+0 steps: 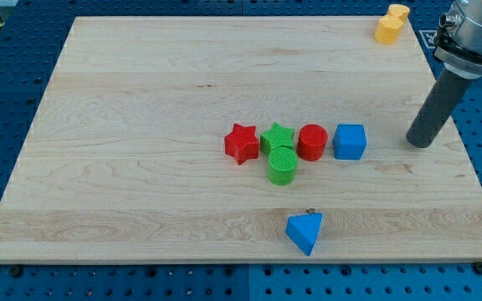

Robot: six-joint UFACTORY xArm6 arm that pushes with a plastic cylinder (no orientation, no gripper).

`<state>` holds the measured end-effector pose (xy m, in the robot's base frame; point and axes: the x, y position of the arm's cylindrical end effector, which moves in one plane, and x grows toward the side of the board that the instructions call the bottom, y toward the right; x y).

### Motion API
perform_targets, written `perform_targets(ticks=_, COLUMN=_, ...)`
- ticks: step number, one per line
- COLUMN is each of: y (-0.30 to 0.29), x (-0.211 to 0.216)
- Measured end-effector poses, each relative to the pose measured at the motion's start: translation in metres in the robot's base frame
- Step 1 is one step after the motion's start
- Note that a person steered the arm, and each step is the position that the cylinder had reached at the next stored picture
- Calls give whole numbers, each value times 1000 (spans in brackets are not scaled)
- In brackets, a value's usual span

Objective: Move the green circle to the bottom of the red star

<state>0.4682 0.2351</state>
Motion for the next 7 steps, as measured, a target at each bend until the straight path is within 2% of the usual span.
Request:
perform_targets(ticks=3, y=0, x=43)
perform_targets(ticks=7, y=-116, x=51)
